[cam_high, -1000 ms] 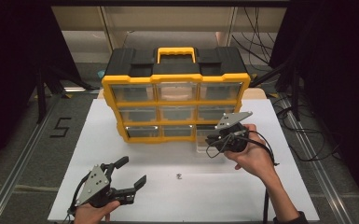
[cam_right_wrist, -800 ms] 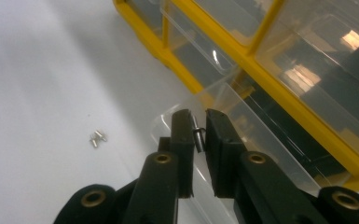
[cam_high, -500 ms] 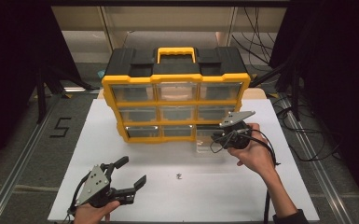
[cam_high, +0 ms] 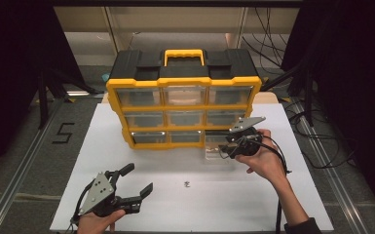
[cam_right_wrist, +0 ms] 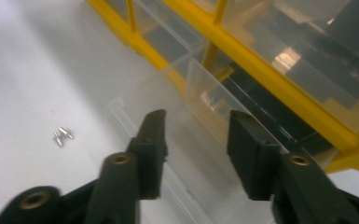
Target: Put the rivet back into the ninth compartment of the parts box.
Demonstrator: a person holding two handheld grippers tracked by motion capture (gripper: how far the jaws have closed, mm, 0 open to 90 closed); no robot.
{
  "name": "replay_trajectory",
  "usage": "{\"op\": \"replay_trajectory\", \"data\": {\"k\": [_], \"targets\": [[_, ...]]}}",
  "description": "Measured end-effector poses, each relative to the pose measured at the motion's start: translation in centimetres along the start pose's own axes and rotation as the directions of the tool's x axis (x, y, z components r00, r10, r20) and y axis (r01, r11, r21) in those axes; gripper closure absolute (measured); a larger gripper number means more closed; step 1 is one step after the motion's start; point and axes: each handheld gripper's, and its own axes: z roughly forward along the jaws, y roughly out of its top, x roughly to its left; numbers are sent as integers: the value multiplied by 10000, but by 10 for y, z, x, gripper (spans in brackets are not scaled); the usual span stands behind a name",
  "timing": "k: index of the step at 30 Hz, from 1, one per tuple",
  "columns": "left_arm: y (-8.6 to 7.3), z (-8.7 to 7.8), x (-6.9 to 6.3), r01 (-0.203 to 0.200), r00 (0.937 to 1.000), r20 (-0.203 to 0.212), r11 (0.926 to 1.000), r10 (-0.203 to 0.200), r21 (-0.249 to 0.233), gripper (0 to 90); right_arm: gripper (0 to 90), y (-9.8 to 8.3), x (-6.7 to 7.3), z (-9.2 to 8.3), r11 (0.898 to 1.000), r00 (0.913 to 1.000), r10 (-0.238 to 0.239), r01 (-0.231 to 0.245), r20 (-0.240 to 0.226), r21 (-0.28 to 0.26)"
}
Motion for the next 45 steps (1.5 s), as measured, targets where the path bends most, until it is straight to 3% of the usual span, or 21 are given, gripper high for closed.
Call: {"op": "replay_trajectory", "data": {"k": [1, 5, 7, 12, 19, 21, 23, 32, 33, 36, 37, 38, 39, 42, 43, 45], "targets": [[0, 0, 0, 5, 10000, -3, 10000, -5, -4, 162, 479, 2, 1, -1, 9995, 9998, -102, 107, 186, -284], [0, 0, 0, 2, 10000, 0, 10000, -2, -5, 162, 419, 6, 4, -4, 9994, 9997, -225, 227, 57, -276], [0, 0, 0, 4, 10000, -2, 10000, -4, -5, 162, 380, 8, 9, -6, 9992, 9999, -143, 146, 84, -374], [0, 0, 0, 10, 10000, 10, 10000, -10, -9, 162, 293, 18, 24, -10, 9956, 9983, -534, 515, -223, -781], [0, 0, 0, 10, 10000, 9, 10000, -10, -1, 162, 273, 28, 42, -14, 9873, 9923, -1143, 1082, -474, -1159], [0, 0, 0, 23, 10000, 32, 10000, -23, -58, 162, 272, 32, 53, -14, 9813, 9848, -1548, 1441, -786, -1279], [0, 0, 0, 18, 10000, 6, 10000, -18, -6, 162, 272, 32, 55, -13, 9796, 9832, -1632, 1516, -820, -1322], [0, 0, 0, 17, 10000, -5, 10000, -17, -20, 161, 266, 34, 80, 2, 9678, 9603, -2433, 2310, -1368, -998], [0, 0, 0, 10, 10000, 0, 10000, -10, -23, 161, 266, 33, 86, 7, 9647, 9521, -2607, 2505, -1597, -810], [0, 0, 0, 6, 10000, 1, 10000, -6, -20, 161, 268, 32, 90, 11, 9621, 9469, -2718, 2637, -1715, -688], [0, 0, 0, 12, 10000, -1, 10000, -12, -16, 162, 275, 30, 94, 17, 9567, 9360, -2911, 2864, -1980, -527], [0, 0, 0, 19, 10000, -3, 10000, -19, -20, 162, 275, 30, 94, 17, 9567, 9360, -2911, 2864, -1980, -527], [0, 0, 0, 19, 10000, -1, 10000, -19, -29, 162, 279, 28, 98, 23, 9519, 9278, -3044, 3048, -2158, -324], [0, 0, 0, 21, 10000, 0, 10000, -21, -33, 161, 283, 26, 101, 29, 9476, 9211, -3142, 3192, -2301, -164], [0, 0, 0, 17, 10000, -1, 10000, -17, -27, 161, 287, 24, 103, 36, 9416, 9117, -3254, 3367, -2508, 20], [0, 0, 0, 15, 10000, -1, 10000, -15, -22, 162, 287, 22, 104, 39, 9403, 9104, -3252, 3400, -2557, 146]]}}
